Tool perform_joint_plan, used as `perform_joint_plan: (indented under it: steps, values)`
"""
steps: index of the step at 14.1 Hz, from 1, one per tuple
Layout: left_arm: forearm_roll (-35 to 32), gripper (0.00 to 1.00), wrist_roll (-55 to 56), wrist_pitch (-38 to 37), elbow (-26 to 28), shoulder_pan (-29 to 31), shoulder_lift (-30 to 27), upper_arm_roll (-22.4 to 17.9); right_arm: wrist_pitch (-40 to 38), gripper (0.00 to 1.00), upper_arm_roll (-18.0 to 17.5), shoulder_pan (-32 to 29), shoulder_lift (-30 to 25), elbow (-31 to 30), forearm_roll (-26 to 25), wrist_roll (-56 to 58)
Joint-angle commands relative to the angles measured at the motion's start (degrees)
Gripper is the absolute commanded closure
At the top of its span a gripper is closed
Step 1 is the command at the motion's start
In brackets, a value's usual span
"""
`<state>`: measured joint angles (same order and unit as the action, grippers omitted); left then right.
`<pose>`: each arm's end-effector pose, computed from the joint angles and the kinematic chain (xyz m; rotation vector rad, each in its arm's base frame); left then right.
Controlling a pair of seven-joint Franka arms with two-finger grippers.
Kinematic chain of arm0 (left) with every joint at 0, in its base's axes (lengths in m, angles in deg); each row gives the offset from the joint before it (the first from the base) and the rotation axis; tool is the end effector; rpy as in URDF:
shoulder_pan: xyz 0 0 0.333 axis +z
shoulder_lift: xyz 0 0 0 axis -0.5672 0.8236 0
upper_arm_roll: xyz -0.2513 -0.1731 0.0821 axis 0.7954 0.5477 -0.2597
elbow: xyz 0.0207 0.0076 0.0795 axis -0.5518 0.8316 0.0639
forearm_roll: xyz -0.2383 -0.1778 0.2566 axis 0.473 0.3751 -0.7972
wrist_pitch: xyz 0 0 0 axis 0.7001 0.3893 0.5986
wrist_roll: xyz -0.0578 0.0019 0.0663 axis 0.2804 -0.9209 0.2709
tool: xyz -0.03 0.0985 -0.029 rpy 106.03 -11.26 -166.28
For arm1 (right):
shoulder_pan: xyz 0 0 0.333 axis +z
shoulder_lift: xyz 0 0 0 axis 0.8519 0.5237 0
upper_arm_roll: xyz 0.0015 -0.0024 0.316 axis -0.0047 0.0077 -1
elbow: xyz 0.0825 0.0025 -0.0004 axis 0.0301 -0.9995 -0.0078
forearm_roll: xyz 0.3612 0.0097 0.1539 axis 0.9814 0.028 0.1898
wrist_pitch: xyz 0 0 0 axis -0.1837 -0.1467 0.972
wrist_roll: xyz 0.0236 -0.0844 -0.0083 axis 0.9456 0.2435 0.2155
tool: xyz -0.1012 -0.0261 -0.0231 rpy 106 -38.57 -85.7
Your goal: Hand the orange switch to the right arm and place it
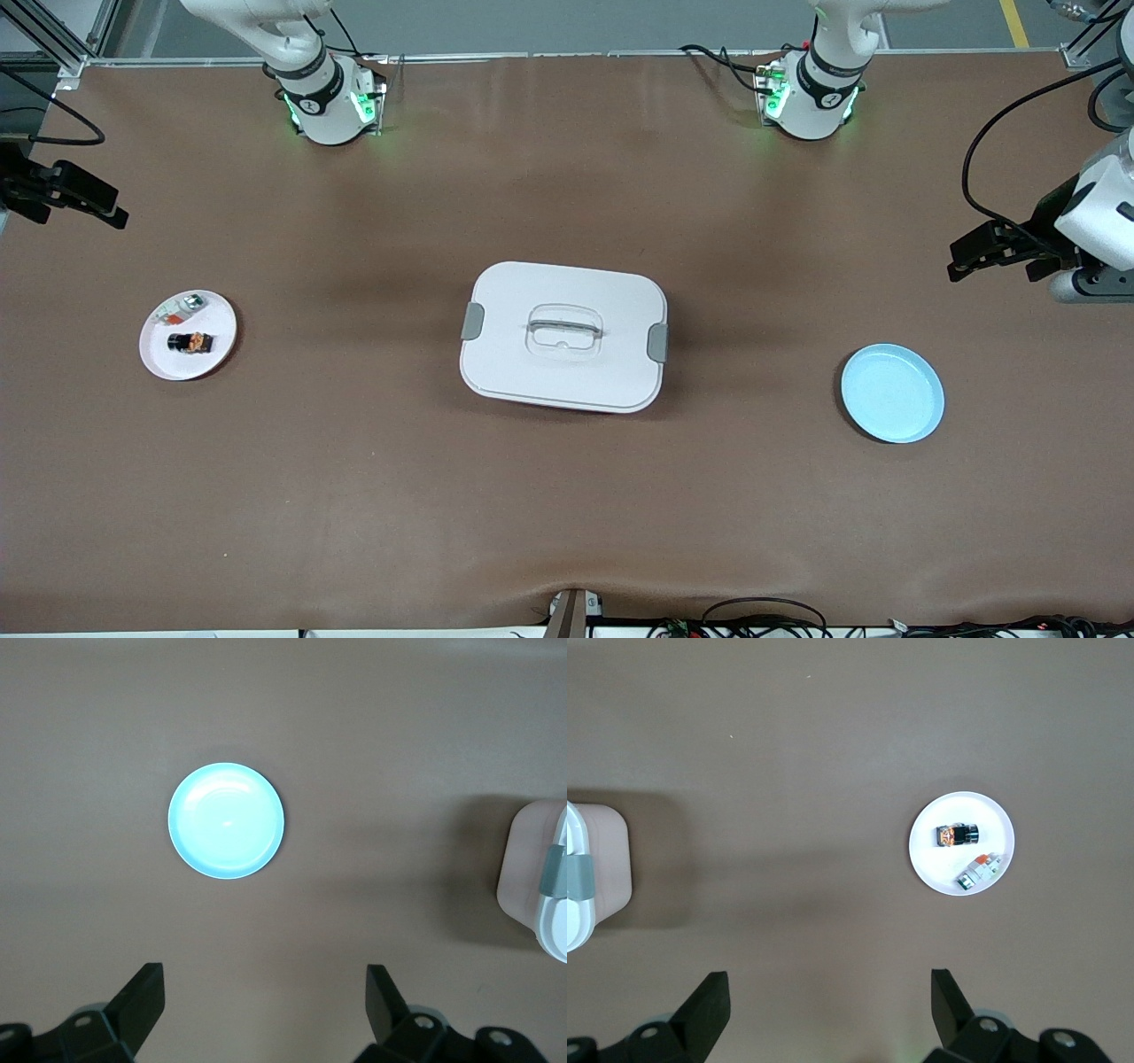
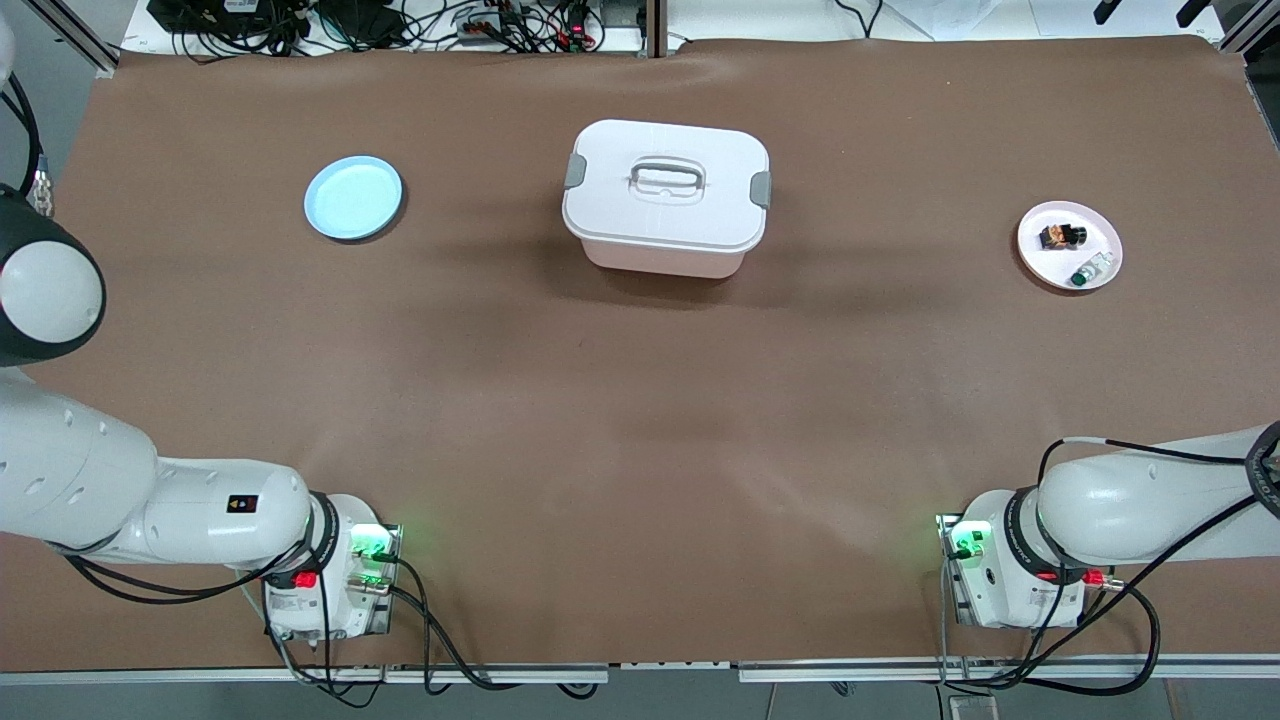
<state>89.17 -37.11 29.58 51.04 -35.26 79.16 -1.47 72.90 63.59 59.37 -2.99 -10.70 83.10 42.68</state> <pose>0.5825 -0.0309 0.5977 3.1277 -0.0068 0.0263 0.5327 -0.0223 0.6452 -3.1224 0.1352 0.0411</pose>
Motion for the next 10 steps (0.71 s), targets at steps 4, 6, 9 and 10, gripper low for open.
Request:
perform_joint_plan:
  steps: [4, 6, 9, 10]
  values:
    - [-0.7, 0.00, -1.1, -1.4, -1.6, 0.4, 0.5, 0.3, -0.4, 0.00, 0.8, 0.7, -0.3, 0.6, 0.8, 0.6]
    - [-0.8, 0.00, -1.1, -1.4, -1.6, 0.4, 0.4, 0.3, -0.7, 0.00, 0.9, 0.7, -0.3, 0.6, 0.8, 0.6]
    - [-0.7, 0.00, -1.1, -1.4, -1.6, 0.4, 0.5, 0.3, -0.6, 0.00, 0.9, 0.6, -0.3, 0.7, 0.8, 0.6]
    - [-0.7, 0.00, -1.2, -1.4, -1.6, 0.4, 0.5, 0.3, -0.6, 0.00, 0.9, 0.6, -0.3, 0.7, 0.8, 0.6]
